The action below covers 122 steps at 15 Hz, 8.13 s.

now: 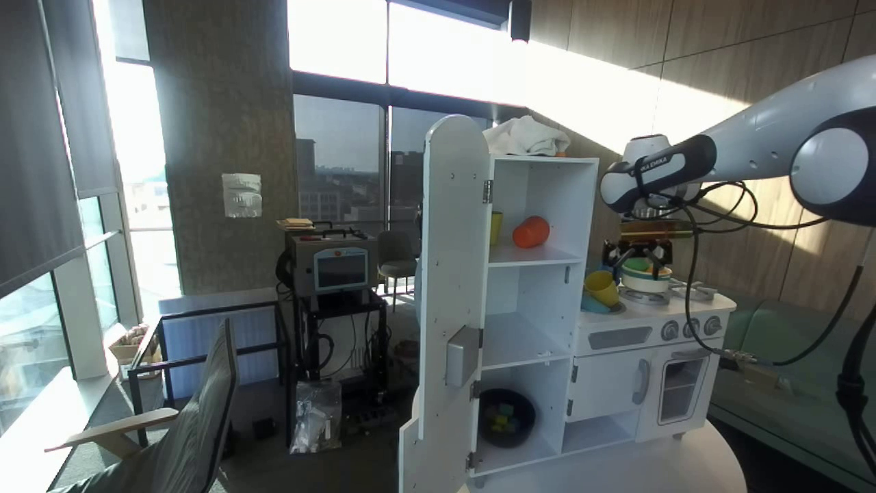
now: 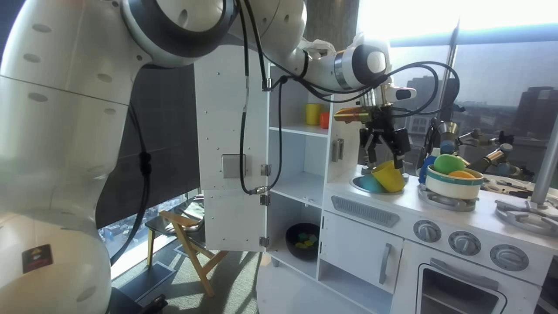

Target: Put the orange cup on the top shelf of the upper cabinet.

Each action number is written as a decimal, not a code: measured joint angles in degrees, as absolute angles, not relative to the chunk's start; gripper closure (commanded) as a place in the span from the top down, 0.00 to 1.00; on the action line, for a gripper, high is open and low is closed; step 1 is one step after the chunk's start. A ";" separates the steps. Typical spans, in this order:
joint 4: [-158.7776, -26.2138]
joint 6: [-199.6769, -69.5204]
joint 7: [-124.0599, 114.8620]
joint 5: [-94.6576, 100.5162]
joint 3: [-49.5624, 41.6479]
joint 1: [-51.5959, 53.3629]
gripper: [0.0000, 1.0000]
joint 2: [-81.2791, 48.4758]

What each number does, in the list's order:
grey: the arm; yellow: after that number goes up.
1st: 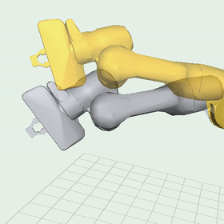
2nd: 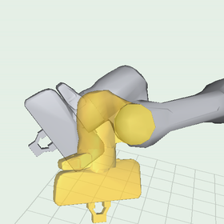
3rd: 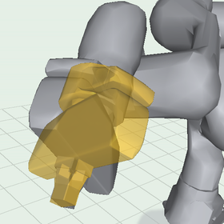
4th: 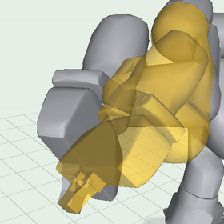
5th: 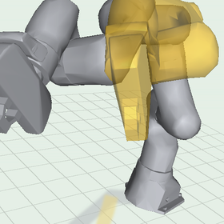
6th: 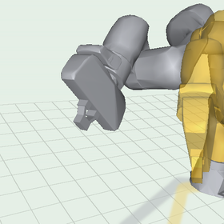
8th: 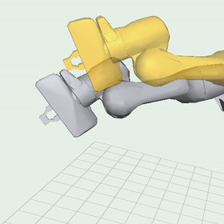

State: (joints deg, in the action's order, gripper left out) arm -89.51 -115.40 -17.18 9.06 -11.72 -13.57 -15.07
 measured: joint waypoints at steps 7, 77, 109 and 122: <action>-83.30 -112.43 -14.89 1.11 -11.28 -13.55 1.00 -19.34; -59.69 -92.26 -27.90 -6.19 -13.26 -21.90 0.10 -33.35; -54.94 -89.30 -32.45 -11.32 -13.23 -25.27 0.09 -38.57; -50.55 -82.71 -32.49 -19.31 -13.20 -30.54 0.10 -36.35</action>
